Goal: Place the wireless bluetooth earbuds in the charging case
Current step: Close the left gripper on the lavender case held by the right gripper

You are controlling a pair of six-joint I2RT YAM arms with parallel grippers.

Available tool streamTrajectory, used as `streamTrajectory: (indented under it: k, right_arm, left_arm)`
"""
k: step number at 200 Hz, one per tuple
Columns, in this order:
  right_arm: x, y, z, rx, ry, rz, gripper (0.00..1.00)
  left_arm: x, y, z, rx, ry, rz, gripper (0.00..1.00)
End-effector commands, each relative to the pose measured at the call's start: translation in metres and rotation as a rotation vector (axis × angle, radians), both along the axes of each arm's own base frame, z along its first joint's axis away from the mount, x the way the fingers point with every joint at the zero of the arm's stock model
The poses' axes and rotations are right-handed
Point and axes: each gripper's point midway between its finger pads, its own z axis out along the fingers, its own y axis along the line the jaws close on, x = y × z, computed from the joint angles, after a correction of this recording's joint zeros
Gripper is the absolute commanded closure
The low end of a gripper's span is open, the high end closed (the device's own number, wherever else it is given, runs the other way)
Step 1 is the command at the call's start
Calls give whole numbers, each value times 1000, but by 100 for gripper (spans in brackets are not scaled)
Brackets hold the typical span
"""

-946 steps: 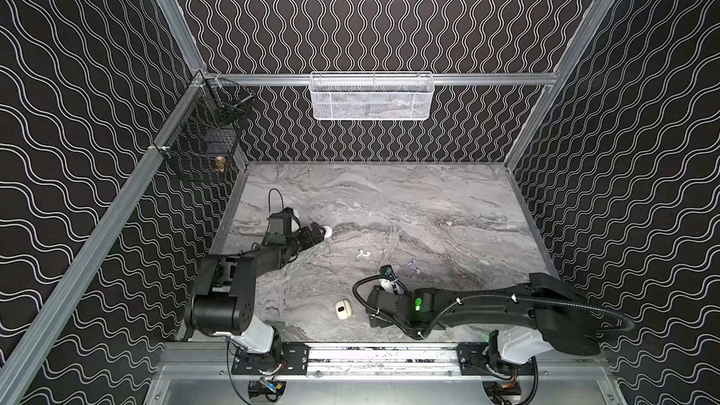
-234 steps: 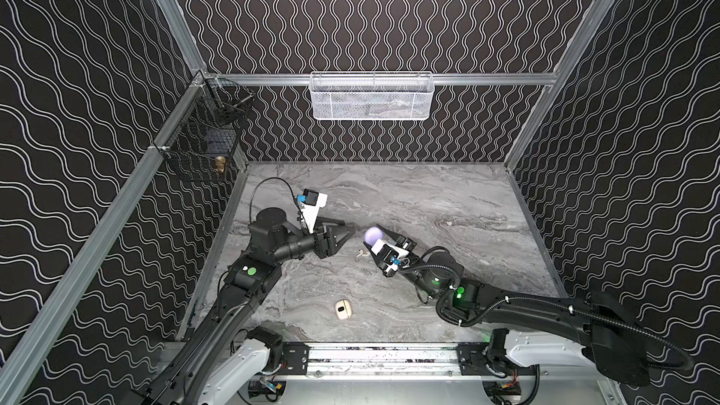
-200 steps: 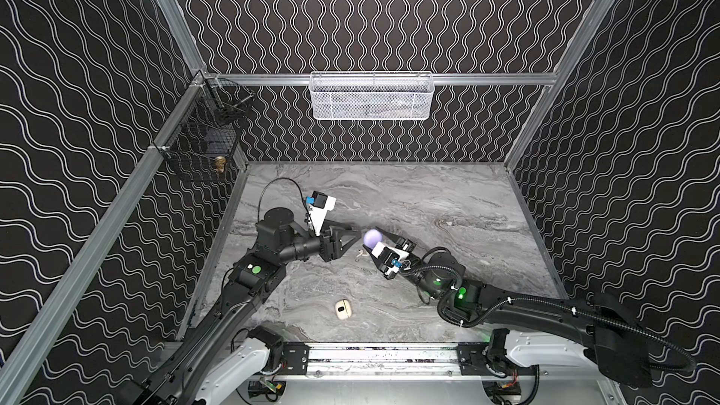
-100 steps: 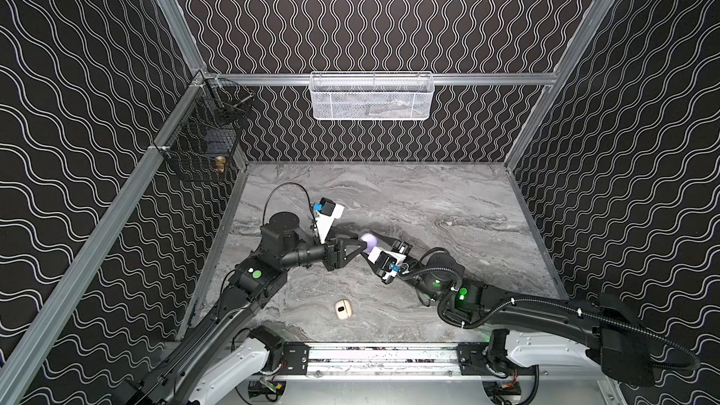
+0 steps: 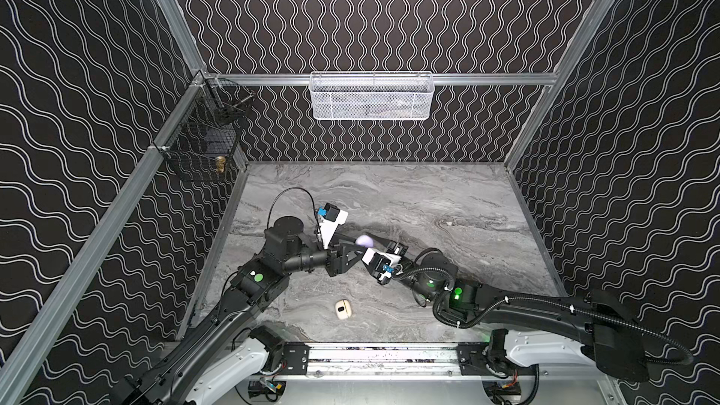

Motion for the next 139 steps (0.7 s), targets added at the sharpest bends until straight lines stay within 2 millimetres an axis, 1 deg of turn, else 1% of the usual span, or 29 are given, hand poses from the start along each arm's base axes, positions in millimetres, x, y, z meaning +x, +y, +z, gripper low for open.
streamTrajectory:
  k: [1, 35, 58, 69, 80, 98, 106, 120, 139]
  right_arm:
    - [2, -1, 22, 59, -42, -16, 88]
    - [-4, 1, 25, 68, -57, 14, 87]
    - [-7, 2, 27, 70, -59, 31, 87]
    - [-9, 3, 27, 72, -62, 42, 88]
    - [-8, 3, 28, 78, -70, 38, 87]
    - [-5, 2, 29, 82, -74, 18, 86]
    - [-4, 1, 29, 86, -73, 9, 86]
    - [-3, 0, 29, 89, -79, -4, 86]
    - [1, -4, 30, 95, -85, -31, 86]
  left_arm:
    - [-2, -4, 4, -5, -16, -27, 58]
    - [-1, -5, 1, 5, -12, -29, 60]
    - [0, -7, -1, 9, -8, -34, 65]
    - [1, -7, -3, 12, -5, -32, 70]
    - [2, -8, -3, 12, -2, -34, 74]
    - [1, -10, -3, 5, 2, -46, 75]
    - [0, -11, -2, 1, 3, -54, 73]
    - [-1, -10, 1, -6, -4, -54, 62]
    - [-2, -7, 2, 1, -7, -35, 58]
